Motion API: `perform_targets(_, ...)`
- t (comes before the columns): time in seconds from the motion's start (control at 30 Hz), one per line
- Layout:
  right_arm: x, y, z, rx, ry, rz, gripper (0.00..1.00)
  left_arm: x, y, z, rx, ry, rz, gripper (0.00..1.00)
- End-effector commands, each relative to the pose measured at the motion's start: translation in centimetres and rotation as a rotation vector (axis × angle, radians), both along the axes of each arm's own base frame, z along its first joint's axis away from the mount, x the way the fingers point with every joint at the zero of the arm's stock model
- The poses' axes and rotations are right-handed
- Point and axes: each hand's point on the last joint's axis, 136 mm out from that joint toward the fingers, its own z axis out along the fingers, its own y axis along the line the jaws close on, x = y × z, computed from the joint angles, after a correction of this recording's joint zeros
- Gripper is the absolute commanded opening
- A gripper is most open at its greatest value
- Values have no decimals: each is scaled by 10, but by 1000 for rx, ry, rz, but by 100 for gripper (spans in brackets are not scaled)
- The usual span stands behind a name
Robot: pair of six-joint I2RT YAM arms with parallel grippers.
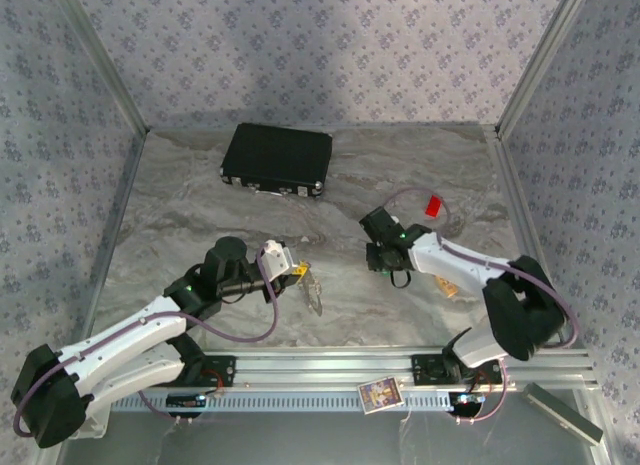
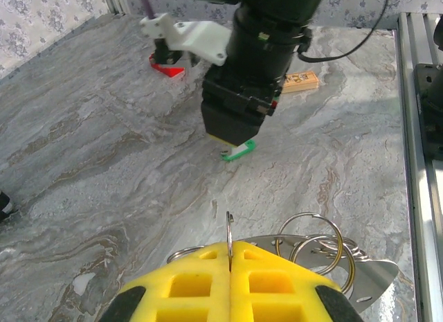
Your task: Put the keys on the keyring
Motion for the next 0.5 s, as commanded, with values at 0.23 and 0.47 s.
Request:
perform_targets(0.23,17,7,-17,-87,130,195,37,-5,-6,17,-10,-34,-44,0)
perform_targets(0.47,13,7,-31,-88,213,212,36,-7,-7,16,-4,-37,-55,0)
